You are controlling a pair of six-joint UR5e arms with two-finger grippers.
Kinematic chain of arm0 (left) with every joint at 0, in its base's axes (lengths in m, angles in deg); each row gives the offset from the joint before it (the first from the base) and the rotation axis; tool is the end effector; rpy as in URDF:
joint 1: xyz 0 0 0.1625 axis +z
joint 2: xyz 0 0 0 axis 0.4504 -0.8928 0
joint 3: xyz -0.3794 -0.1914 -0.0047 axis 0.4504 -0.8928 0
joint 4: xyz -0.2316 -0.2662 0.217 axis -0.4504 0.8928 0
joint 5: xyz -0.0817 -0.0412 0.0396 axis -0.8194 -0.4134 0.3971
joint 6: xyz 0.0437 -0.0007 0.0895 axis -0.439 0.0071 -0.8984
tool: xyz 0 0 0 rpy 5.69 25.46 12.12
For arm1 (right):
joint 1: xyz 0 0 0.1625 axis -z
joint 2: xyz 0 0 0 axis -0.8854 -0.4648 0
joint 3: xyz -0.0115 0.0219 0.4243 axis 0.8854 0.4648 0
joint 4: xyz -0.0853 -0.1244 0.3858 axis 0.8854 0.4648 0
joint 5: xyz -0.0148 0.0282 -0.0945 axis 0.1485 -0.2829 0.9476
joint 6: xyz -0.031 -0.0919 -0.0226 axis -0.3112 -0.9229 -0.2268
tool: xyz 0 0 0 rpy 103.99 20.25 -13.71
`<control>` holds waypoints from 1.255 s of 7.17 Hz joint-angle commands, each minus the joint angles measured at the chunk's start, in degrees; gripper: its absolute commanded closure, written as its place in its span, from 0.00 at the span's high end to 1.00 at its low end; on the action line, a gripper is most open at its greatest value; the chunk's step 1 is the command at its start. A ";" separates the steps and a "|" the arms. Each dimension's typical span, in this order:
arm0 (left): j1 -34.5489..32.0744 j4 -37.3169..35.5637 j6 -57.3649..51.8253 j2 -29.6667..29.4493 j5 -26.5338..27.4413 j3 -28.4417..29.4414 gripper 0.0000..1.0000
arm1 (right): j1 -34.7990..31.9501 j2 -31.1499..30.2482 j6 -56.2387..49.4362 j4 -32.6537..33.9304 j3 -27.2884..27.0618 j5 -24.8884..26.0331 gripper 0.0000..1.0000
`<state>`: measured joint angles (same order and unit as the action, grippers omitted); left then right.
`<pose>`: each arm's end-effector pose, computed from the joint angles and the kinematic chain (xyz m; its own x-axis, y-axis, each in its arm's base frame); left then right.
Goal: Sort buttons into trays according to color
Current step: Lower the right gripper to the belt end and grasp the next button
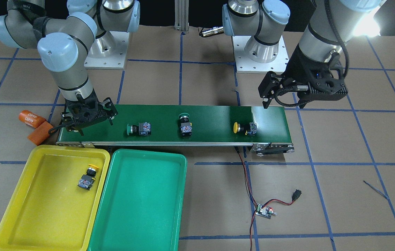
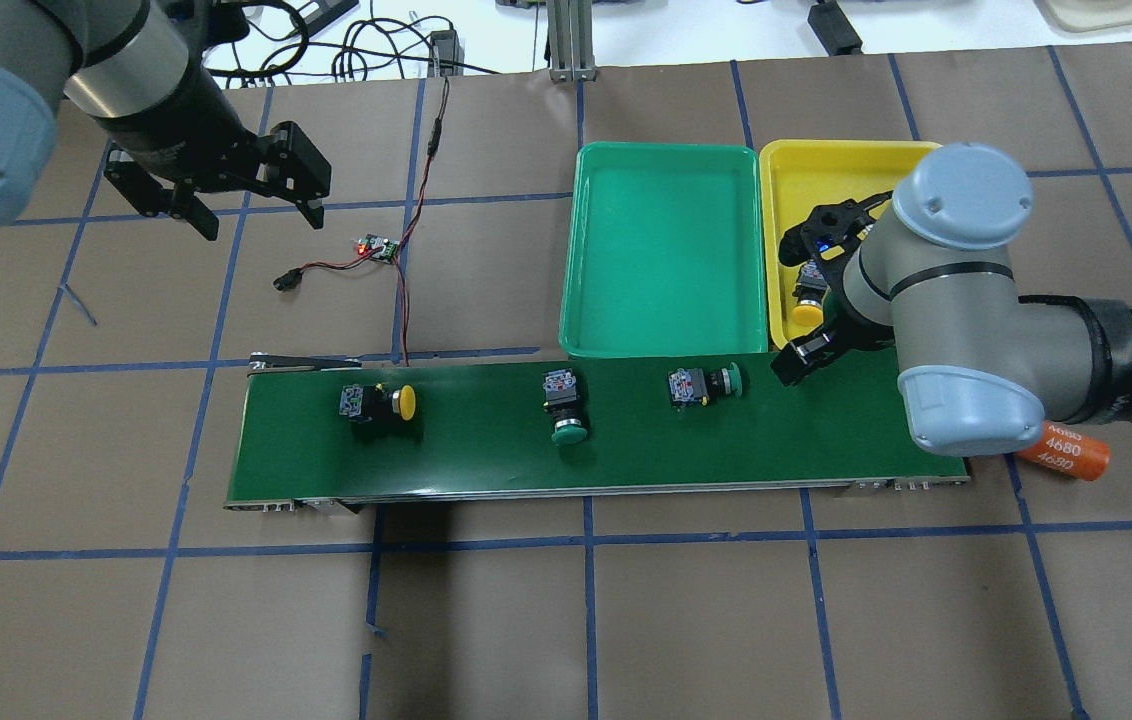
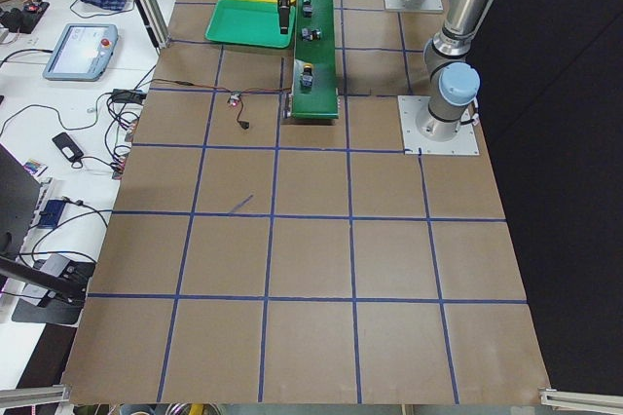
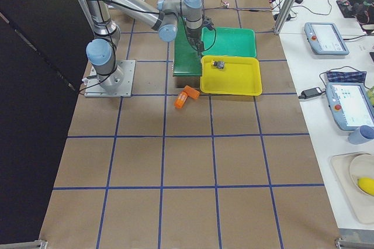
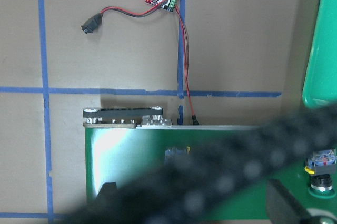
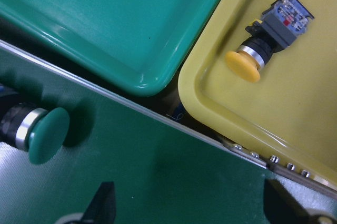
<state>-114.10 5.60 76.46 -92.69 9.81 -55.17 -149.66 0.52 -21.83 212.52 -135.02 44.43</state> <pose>-0.1127 -0.5182 0.4833 -0.9985 -0.0438 0.0342 -0.0456 0.9975 -0.0549 0.1127 -0.4638 0.2712 -0.8937 -0.4466 0.0423 -0.4486 0.8894 -0.0884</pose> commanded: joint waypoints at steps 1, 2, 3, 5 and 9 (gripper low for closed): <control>0.05 0.39 0.49 0.03 0.30 0.29 1.00 | 0.00 -0.08 -0.17 -0.02 -0.06 -0.35 1.00; 0.05 0.30 0.49 -0.23 0.21 0.64 1.00 | -0.09 -0.43 -0.60 -0.19 -0.15 -0.44 1.00; 0.22 0.30 0.49 -0.23 -0.05 0.81 1.00 | -0.09 -0.60 -4.78 -0.54 -0.23 -0.52 1.00; 0.31 0.30 0.49 -0.06 -0.05 1.16 1.00 | -0.35 -1.31 -19.34 -0.64 -0.32 -0.70 1.00; 0.40 0.74 0.75 0.38 0.30 2.21 1.00 | -1.31 -0.61 -54.16 0.33 0.20 -0.70 1.00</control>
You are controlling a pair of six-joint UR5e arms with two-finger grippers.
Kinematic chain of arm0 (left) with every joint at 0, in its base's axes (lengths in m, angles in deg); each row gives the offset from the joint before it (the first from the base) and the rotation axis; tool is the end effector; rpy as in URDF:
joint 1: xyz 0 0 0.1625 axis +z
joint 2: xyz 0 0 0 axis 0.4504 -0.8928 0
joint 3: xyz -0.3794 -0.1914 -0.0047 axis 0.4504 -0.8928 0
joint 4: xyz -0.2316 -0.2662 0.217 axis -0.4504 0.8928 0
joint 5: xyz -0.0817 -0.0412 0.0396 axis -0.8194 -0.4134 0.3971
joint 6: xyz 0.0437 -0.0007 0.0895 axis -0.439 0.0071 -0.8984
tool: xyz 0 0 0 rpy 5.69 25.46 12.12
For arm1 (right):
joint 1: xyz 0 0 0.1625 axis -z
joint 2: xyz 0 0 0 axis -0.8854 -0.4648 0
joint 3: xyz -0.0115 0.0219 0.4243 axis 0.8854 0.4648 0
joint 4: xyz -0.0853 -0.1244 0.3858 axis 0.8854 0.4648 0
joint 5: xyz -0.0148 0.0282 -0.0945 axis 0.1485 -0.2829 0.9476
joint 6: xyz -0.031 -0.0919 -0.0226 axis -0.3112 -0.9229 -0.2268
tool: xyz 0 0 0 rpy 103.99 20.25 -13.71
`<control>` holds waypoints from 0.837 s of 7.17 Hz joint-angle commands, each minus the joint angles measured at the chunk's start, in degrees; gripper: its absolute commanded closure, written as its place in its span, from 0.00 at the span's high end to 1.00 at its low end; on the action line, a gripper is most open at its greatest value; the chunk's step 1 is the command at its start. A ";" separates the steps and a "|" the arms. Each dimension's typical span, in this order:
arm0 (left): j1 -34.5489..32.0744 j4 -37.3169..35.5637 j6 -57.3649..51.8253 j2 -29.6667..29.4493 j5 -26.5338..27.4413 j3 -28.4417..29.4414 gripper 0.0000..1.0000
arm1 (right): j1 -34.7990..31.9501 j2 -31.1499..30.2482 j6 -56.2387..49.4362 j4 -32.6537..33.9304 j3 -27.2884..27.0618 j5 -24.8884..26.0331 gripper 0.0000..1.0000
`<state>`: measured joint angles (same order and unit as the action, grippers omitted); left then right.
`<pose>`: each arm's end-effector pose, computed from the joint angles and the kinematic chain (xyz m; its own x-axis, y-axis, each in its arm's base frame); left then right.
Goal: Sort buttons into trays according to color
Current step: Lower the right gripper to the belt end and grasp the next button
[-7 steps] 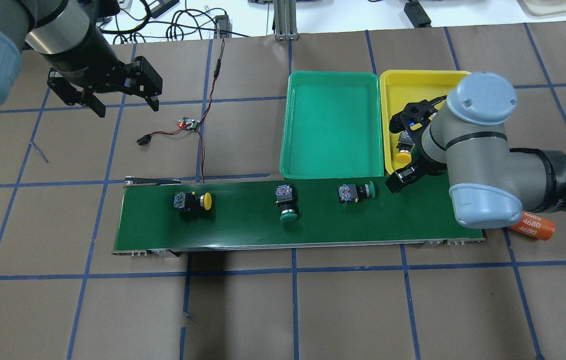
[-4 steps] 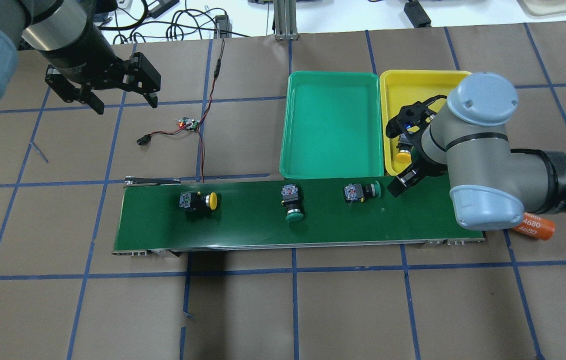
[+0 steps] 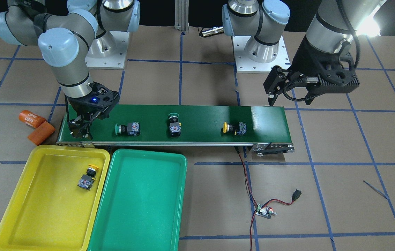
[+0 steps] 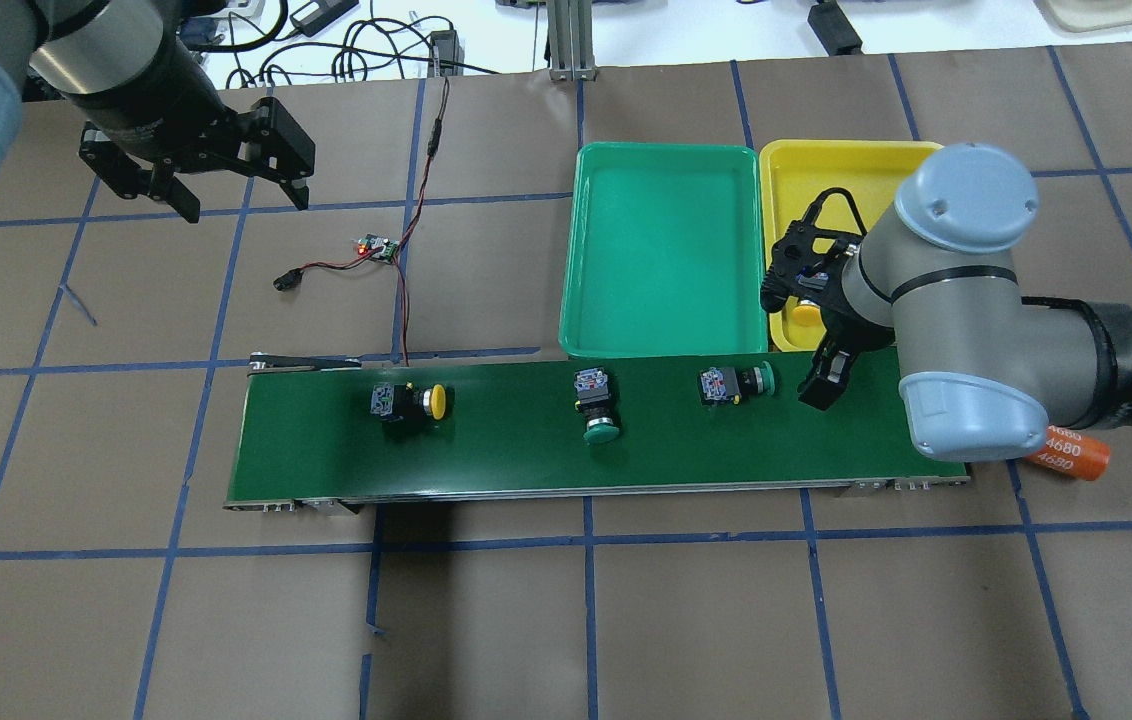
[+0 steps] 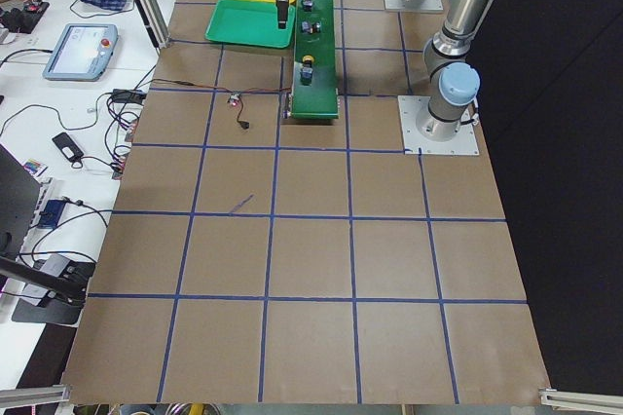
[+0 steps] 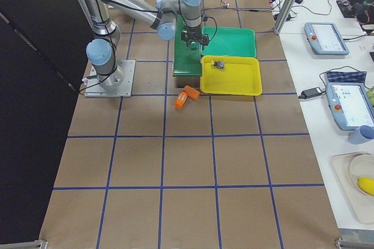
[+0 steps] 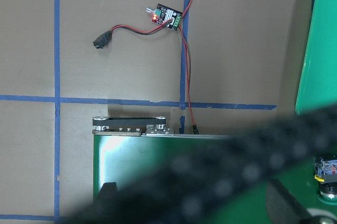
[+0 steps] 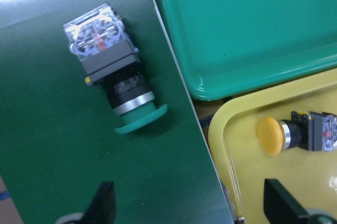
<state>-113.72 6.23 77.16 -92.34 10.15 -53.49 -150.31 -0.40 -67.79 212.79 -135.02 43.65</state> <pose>-0.1087 -0.5186 0.4999 -0.9976 -0.0622 0.0292 -0.0644 0.9948 -0.0789 0.1194 -0.4612 0.2791 -0.2879 -0.9514 0.1095 -0.9575 0.2841 -0.0493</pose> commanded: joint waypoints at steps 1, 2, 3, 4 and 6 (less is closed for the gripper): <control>-0.06 1.59 0.14 0.21 0.05 0.63 1.00 | -1.37 0.39 -12.43 0.06 0.03 0.17 1.00; 0.03 2.82 0.05 0.38 -0.30 0.72 1.00 | -1.38 0.74 -13.25 0.06 0.21 0.08 1.00; 0.03 2.75 0.05 0.39 -0.83 0.72 1.00 | -1.46 1.09 -13.26 0.24 0.21 0.08 1.00; 0.29 2.75 0.05 0.39 -0.66 0.72 1.00 | -1.46 1.18 -13.17 0.15 -0.23 0.08 1.00; 0.20 2.75 0.05 0.39 -0.48 0.72 1.00 | -1.46 3.02 -13.35 0.24 -0.15 0.17 1.00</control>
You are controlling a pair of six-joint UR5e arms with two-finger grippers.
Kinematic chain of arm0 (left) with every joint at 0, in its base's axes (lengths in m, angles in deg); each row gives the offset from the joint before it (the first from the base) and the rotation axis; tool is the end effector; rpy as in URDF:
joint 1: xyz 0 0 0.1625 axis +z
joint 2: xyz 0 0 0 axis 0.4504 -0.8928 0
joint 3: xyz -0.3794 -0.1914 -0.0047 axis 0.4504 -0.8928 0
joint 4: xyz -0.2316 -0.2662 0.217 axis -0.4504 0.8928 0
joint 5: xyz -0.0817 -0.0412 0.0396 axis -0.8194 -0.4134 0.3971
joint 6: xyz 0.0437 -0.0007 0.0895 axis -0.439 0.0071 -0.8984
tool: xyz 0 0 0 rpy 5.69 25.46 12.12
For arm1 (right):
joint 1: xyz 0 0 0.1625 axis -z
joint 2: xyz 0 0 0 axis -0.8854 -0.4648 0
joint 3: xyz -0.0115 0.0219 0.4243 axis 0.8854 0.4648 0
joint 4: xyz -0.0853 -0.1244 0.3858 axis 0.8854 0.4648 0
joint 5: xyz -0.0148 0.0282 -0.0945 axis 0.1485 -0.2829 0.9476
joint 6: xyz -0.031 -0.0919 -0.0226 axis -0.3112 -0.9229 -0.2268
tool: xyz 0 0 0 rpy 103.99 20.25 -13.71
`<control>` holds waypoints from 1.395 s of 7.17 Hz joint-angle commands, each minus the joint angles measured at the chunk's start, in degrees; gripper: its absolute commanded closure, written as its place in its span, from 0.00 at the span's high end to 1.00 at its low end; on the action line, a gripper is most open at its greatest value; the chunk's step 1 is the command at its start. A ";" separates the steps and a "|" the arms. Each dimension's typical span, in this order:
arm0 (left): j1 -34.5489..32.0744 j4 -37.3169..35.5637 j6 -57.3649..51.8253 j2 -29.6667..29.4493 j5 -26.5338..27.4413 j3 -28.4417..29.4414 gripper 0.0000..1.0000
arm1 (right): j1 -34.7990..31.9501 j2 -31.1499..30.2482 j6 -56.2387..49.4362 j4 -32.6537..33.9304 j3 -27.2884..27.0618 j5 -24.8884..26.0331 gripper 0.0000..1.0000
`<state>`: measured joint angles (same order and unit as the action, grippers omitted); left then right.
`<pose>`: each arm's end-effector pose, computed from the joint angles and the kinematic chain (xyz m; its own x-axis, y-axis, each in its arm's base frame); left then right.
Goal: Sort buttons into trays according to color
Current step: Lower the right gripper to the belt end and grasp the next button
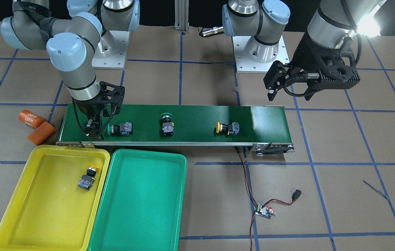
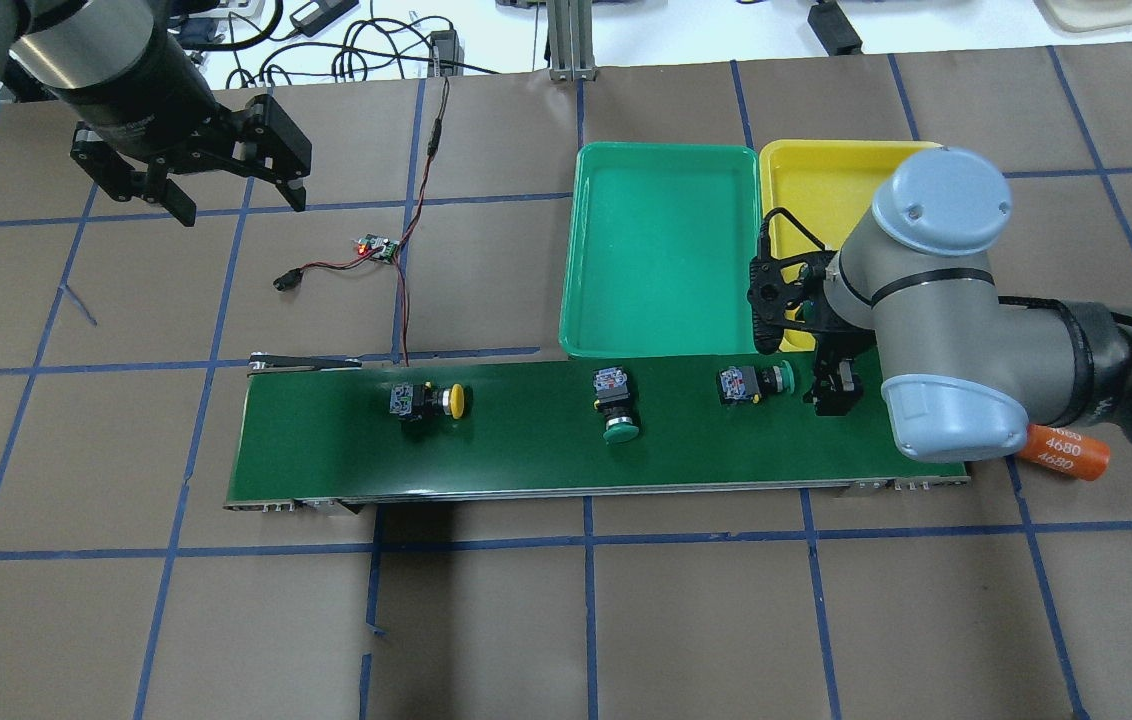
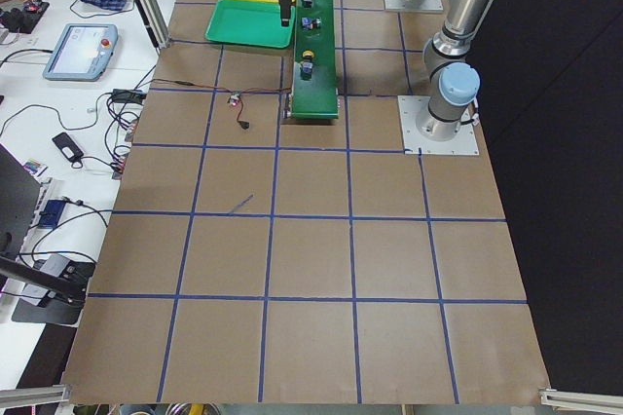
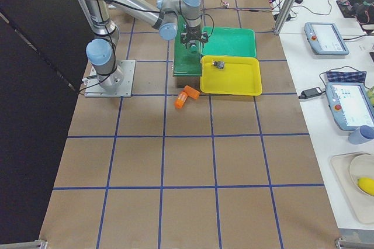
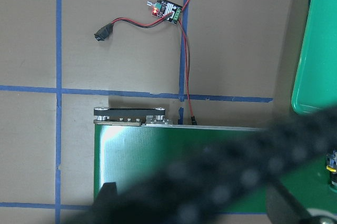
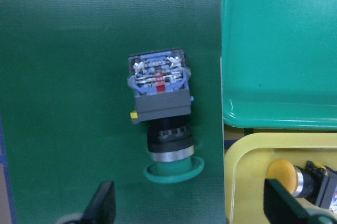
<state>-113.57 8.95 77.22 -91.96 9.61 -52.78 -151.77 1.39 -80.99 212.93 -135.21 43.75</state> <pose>-0.1086 -0.5134 0.5044 -0.9971 -0.0662 0.0384 -0.0681 0.9964 -0.0503 0.1309 -0.4605 0.2636 -0.0364 -0.9956 0.0860 -0.9992 0.0348 -0.0205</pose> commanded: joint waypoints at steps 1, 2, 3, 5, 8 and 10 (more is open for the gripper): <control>-0.04 0.02 0.00 0.01 0.15 0.00 1.00 | -0.10 1.59 -0.15 0.10 0.04 -0.02 1.00; -0.04 0.02 0.00 0.01 0.15 0.00 1.00 | -0.10 1.68 -0.15 0.10 0.04 -0.02 1.00; -0.04 0.02 0.00 0.01 0.06 0.00 1.00 | -0.10 1.77 -0.15 0.10 0.04 0.07 1.00; -0.04 0.02 0.00 0.01 -0.03 0.00 1.00 | -0.10 2.03 -0.07 0.10 0.13 0.51 0.55; -0.04 0.02 0.00 0.01 0.50 0.00 1.00 | -0.01 2.47 0.02 0.19 1.71 0.95 0.20; -0.04 0.02 0.00 0.01 0.50 0.00 1.00 | -0.10 2.30 0.20 0.28 3.55 0.86 0.18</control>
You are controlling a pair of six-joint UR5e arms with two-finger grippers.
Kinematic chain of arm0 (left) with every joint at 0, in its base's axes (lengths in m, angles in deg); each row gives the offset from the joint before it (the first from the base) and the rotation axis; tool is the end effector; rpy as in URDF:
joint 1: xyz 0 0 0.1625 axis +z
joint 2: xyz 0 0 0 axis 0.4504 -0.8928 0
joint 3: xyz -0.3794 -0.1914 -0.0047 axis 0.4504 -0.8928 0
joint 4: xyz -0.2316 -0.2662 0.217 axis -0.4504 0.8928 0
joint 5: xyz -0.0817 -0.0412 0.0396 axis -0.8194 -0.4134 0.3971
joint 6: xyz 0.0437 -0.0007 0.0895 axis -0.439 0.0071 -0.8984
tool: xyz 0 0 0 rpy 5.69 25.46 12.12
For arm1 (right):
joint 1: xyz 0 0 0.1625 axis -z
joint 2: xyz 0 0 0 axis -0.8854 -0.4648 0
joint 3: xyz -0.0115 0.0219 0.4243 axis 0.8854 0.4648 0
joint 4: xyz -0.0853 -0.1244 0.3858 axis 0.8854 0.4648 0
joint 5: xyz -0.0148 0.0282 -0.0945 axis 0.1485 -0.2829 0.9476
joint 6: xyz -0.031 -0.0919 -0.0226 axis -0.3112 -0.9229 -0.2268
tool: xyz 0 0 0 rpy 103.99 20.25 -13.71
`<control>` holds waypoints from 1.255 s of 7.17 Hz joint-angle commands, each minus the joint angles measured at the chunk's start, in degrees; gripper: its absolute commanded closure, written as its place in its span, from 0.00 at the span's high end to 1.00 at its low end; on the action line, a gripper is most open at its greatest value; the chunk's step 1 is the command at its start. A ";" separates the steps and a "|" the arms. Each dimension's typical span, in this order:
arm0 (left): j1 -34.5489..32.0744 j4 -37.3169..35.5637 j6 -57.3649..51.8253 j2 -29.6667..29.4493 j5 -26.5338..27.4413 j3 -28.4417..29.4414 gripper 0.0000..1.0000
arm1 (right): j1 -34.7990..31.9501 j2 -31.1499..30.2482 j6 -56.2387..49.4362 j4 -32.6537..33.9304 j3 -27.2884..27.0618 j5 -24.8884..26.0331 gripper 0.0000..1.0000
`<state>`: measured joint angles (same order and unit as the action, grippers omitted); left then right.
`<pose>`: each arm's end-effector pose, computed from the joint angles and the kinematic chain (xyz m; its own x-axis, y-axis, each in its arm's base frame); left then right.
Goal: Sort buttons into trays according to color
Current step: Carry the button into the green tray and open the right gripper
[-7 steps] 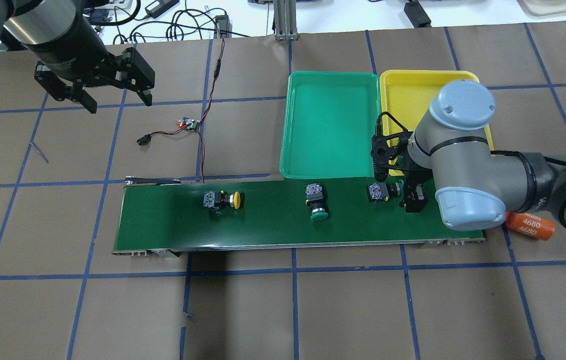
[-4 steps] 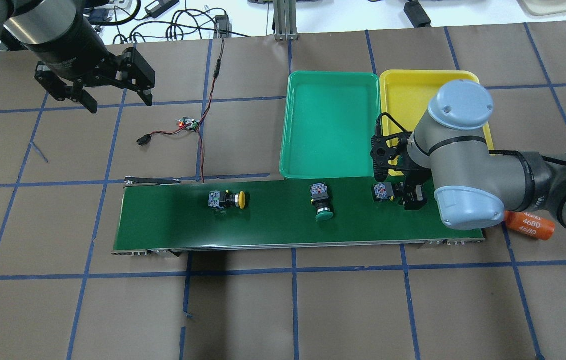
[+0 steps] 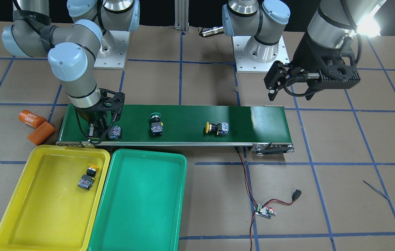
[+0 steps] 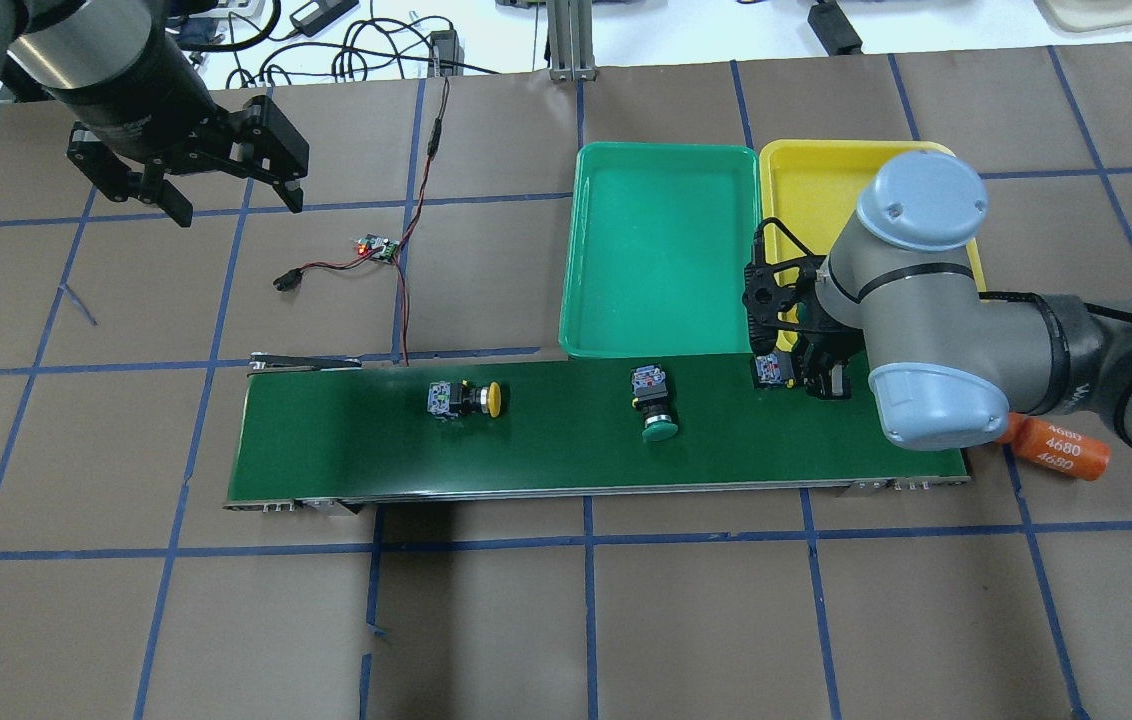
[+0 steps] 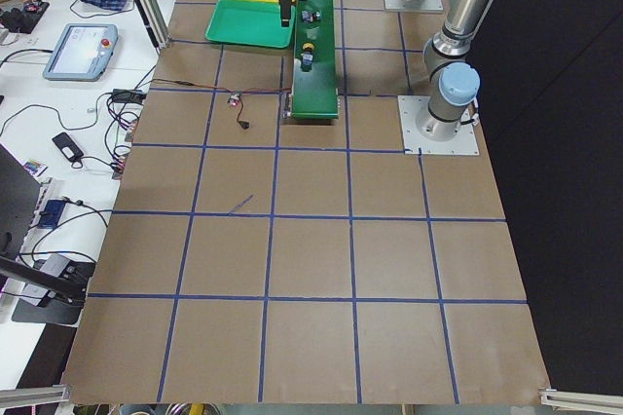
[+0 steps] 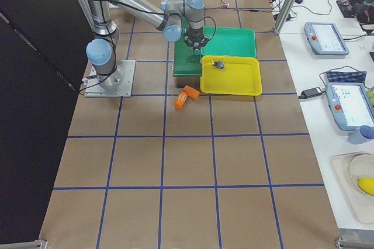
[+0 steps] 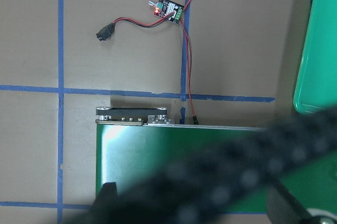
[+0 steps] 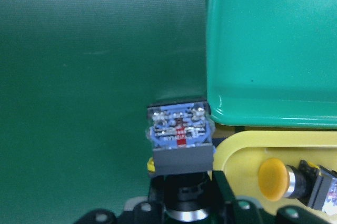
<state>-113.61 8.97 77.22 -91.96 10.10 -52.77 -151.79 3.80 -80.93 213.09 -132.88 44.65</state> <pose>-0.1081 -0.5132 0.5044 -0.9974 -0.0660 0.0298 -0.0674 0.9965 -0.0503 0.1293 -0.4781 0.2615 -0.0371 -0.9954 0.0878 -0.9993 0.0368 -0.0049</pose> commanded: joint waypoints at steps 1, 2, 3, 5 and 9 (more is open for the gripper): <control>0.00 0.00 0.00 0.00 0.01 0.00 1.00 | -0.16 0.58 0.66 0.11 4.02 -0.30 0.18; 0.00 0.00 0.00 0.00 0.01 0.00 1.00 | -0.34 2.85 0.84 -0.15 7.87 -0.65 0.19; 0.00 0.00 0.00 0.00 0.01 0.00 1.00 | -2.08 6.70 1.10 -0.24 12.61 -0.13 0.19; 0.00 0.00 0.00 0.00 0.01 0.00 1.00 | -7.09 13.65 1.02 -2.16 21.41 3.88 0.40; 0.00 0.00 0.00 0.17 -0.07 0.00 1.00 | -6.50 15.54 1.28 -2.26 21.19 2.51 1.00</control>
<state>-113.61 8.97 77.22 -91.87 10.13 -52.77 -158.78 19.45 -79.79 210.92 -111.45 47.76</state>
